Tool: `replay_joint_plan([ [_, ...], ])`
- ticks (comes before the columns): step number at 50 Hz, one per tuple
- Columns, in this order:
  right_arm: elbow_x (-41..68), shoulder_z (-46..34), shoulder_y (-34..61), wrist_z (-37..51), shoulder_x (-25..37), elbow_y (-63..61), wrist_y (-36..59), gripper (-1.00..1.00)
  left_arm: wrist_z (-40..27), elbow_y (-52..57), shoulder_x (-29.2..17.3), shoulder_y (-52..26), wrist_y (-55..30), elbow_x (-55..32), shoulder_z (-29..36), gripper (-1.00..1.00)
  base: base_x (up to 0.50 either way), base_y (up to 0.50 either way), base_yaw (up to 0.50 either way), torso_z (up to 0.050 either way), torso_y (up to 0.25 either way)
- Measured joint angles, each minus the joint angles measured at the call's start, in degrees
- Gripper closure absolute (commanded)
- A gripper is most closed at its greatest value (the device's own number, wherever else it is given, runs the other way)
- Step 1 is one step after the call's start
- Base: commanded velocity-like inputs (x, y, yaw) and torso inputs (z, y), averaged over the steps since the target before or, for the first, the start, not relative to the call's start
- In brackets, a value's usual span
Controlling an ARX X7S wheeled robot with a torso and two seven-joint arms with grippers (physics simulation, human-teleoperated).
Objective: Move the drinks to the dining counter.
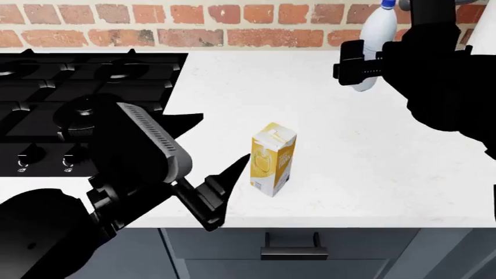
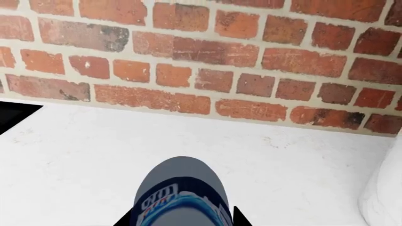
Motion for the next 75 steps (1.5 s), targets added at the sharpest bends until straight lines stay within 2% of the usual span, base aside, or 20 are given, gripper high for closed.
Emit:
replay_joint_plan([
  [30, 1.1, 0.7, -1.5, 0.0, 1.4, -1.5, -0.6, 1.0, -4.6, -10.1, 4.6, 0.5, 5.5, 2.2, 9.3, -1.0, 0.0, 0.0, 0.0, 0.0, 0.0],
  [62, 2.1, 1.4, -3.2, 0.2, 2.7, -2.9, -1.2, 1.0, -2.0, -27.8, 6.4, -1.5, 17.3, 4.9, 17.9, -1.0, 0.0, 0.0, 0.0, 0.0, 0.0],
  [63, 2.1, 1.4, -3.2, 0.3, 2.7, -2.9, -1.2, 1.0, -2.0, -28.4, 6.4, -1.5, 17.8, 5.0, 18.0, 1.0, 0.0, 0.0, 0.0, 0.0, 0.0],
  [75, 3.4, 2.0, -2.4, 1.5, 2.9, -4.2, 0.0, 1.0, -1.2, -30.6, 6.1, -1.1, 20.5, 3.3, 17.6, 1.0, 0.0, 0.0, 0.0, 0.0, 0.0],
])
